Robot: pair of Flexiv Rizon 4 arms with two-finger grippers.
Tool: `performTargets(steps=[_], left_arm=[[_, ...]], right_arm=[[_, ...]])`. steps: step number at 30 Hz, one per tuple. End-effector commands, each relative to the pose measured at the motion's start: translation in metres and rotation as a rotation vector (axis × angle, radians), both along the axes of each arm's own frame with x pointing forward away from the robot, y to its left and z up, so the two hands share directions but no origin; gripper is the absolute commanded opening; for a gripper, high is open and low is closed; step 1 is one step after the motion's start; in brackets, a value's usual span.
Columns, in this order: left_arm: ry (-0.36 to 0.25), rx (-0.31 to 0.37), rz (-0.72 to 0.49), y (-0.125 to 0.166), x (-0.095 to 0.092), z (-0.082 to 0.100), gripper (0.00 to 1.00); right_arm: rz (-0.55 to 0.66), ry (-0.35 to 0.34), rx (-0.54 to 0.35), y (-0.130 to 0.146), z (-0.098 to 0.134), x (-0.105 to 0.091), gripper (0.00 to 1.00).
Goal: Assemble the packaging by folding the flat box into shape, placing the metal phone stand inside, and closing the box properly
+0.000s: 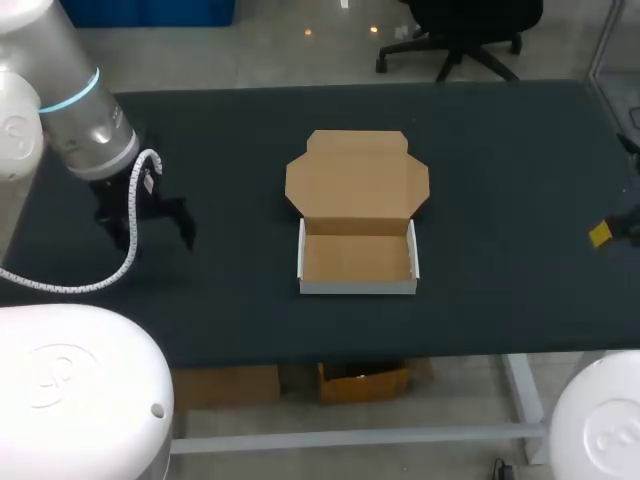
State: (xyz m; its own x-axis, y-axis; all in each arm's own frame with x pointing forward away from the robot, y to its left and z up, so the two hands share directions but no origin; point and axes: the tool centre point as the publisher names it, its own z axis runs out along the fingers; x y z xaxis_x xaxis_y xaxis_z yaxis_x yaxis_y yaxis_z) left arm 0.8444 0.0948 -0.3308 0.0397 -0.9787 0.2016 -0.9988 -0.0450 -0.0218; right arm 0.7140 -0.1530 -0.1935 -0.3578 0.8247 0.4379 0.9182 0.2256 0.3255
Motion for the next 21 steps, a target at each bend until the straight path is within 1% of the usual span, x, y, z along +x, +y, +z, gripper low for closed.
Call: performTargets(steps=[1,2,4,5,7,8,12,14,16,17,21], left_arm=[[0.010,0.037,0.035,0.003,0.025,-0.009,1.00],[0.023,0.029,0.036,0.006,0.031,-0.010,1.00],[0.011,0.045,0.047,0.010,0.039,-0.012,1.00],[0.016,0.039,0.045,0.012,0.043,-0.013,1.00],[0.003,0.050,0.049,0.015,0.051,-0.014,1.00],[0.011,0.036,0.042,0.018,0.054,-0.015,1.00],[0.012,0.037,0.045,0.029,0.068,-0.020,1.00],[0.010,0.053,0.043,0.035,0.075,-0.023,1.00],[0.016,0.050,0.042,0.041,0.082,-0.025,1.00],[0.009,0.064,0.038,0.043,0.085,-0.027,1.00],[0.008,0.073,0.033,0.054,0.101,-0.033,1.00]], right_arm=[[0.002,0.001,0.001,0.000,0.001,-0.001,1.00],[0.002,0.001,0.001,0.000,0.001,-0.001,1.00],[0.002,0.001,0.001,0.000,0.001,-0.001,1.00],[0.002,0.001,0.001,0.000,0.001,-0.001,1.00],[0.002,0.001,0.001,0.000,0.001,-0.001,1.00],[0.002,0.001,0.001,0.000,0.001,-0.001,1.00],[0.002,0.001,0.001,0.000,0.001,-0.001,1.00],[0.002,0.001,0.001,0.000,0.001,-0.001,1.00],[0.002,0.001,0.001,0.000,0.001,-0.001,1.00],[0.002,0.001,0.001,0.000,0.001,-0.001,1.00],[0.002,0.001,0.001,0.000,0.001,-0.001,1.00]])
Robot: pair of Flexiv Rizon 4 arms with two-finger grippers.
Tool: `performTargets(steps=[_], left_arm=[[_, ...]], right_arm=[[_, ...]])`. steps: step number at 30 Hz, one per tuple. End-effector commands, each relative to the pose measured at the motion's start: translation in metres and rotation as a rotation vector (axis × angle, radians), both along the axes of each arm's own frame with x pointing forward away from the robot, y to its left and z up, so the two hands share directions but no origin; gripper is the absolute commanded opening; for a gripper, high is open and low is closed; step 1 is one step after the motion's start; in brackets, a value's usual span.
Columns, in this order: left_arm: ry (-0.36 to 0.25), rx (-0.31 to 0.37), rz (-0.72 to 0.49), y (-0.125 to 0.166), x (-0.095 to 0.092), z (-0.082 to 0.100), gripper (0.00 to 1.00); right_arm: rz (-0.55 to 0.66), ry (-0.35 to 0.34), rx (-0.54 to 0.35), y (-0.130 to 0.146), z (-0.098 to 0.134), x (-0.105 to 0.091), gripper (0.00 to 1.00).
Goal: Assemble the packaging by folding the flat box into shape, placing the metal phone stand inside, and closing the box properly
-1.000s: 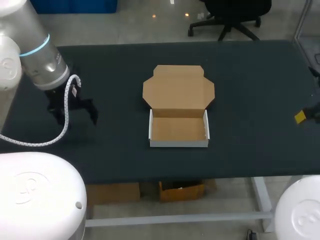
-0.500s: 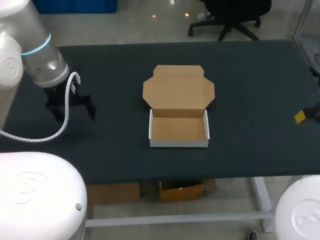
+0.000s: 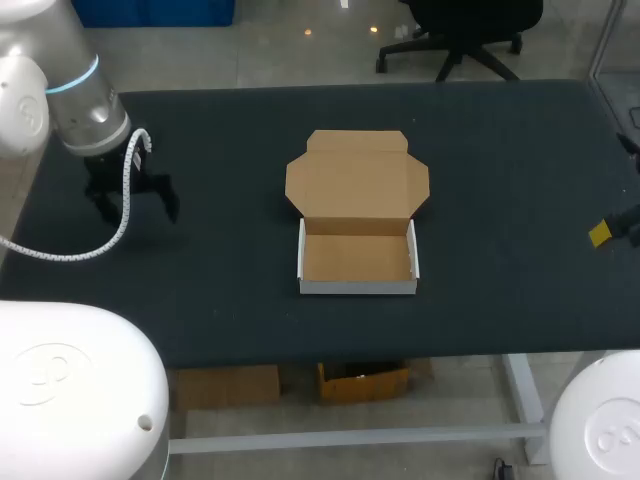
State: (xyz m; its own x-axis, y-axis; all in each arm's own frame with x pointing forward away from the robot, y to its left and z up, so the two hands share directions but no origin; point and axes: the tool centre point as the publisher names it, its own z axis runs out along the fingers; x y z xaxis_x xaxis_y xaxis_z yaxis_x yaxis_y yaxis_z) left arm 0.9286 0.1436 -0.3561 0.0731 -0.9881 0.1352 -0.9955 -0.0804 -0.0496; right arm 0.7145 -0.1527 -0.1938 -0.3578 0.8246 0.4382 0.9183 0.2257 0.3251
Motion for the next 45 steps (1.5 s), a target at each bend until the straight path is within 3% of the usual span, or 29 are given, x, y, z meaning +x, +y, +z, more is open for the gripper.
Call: performTargets(steps=[1,14,33,45], left_arm=[[0.033,0.004,-0.004,0.007,0.021,-0.009,1.00],[0.019,0.042,-0.024,0.027,0.054,-0.027,1.00],[-0.110,0.142,-0.105,0.064,0.100,-0.020,1.00],[-0.115,0.132,-0.150,0.081,0.134,-0.022,1.00]], right_arm=[[0.002,0.001,0.001,-0.001,0.002,-0.001,1.00],[0.002,0.001,0.001,-0.001,0.002,-0.001,1.00],[0.002,0.001,0.001,-0.001,0.002,-0.001,1.00],[0.002,0.001,0.001,-0.001,0.002,-0.001,1.00]])
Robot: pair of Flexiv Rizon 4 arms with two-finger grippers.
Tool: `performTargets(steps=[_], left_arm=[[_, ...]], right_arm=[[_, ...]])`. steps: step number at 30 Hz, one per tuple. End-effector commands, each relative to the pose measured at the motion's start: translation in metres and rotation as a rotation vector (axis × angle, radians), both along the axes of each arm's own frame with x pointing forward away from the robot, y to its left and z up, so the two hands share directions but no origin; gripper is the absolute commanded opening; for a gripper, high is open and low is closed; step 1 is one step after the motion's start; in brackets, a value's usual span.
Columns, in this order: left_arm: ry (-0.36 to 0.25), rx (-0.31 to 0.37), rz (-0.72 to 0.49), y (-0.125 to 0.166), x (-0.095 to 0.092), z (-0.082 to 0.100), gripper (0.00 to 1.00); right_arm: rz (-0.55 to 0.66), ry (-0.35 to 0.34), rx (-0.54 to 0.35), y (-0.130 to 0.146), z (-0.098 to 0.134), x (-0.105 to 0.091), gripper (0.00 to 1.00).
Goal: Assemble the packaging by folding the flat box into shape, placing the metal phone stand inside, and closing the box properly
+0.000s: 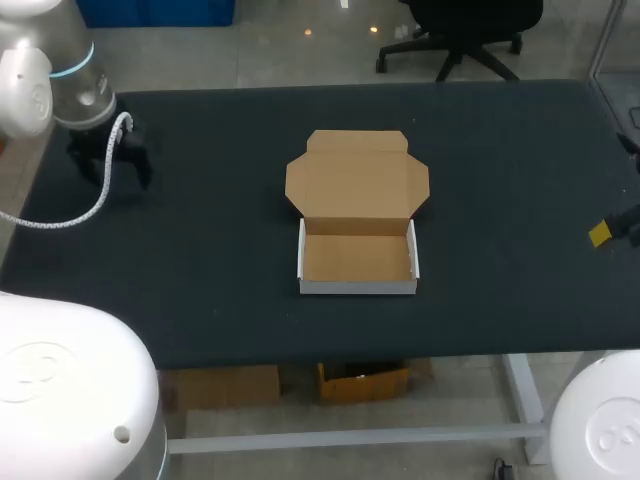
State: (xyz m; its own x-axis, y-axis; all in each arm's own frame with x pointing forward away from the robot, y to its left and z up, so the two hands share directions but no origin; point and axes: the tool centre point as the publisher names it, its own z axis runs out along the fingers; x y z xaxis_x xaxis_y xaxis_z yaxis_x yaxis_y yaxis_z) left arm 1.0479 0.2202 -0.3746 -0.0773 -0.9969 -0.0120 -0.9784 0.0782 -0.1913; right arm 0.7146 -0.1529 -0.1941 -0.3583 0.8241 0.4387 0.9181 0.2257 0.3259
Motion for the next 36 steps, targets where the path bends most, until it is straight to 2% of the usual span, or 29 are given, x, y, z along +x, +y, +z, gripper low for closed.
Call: performTargets(steps=[1,6,16,36], left_arm=[[0.026,-0.002,-0.005,0.006,0.018,-0.004,1.00],[0.053,-0.032,-0.021,0.012,0.032,-0.004,1.00],[0.053,-0.009,-0.043,0.021,0.046,-0.009,1.00],[0.046,-0.014,-0.056,0.024,0.042,-0.005,1.00]], right_arm=[[0.001,0.001,0.000,0.000,0.002,-0.001,1.00],[0.001,0.001,0.000,0.000,0.002,-0.001,1.00],[0.001,0.001,0.000,0.000,0.002,-0.001,1.00],[0.001,0.001,0.000,0.000,0.002,-0.001,1.00]])
